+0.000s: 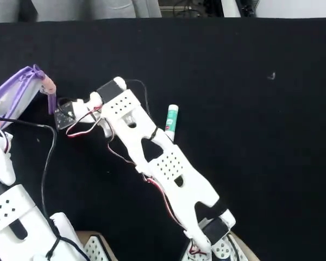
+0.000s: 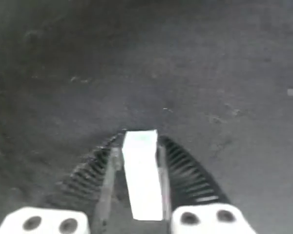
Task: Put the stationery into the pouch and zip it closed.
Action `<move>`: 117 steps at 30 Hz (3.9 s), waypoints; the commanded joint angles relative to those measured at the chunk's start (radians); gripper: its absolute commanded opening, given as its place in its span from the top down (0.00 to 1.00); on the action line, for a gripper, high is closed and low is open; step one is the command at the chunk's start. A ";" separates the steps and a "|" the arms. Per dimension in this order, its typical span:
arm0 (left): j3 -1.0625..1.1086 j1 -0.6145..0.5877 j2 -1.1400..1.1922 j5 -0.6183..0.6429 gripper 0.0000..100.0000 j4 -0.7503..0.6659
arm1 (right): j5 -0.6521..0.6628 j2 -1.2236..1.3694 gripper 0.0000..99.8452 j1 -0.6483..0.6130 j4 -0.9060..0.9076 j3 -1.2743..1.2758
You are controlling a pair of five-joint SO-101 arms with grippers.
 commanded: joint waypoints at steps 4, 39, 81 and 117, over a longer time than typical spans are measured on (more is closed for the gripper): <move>-0.005 -0.005 -0.011 0.006 0.97 -0.023 | 0.011 -0.024 0.99 0.043 0.034 -0.082; -0.228 0.392 -0.011 0.008 0.97 0.112 | -0.351 -0.530 0.99 0.301 0.005 -0.268; -0.323 0.679 0.222 -0.044 0.97 0.198 | -1.022 -1.061 0.99 0.238 0.041 -0.179; -0.348 0.602 0.296 -0.038 0.97 0.193 | -1.162 -1.290 0.99 -0.025 -0.222 0.616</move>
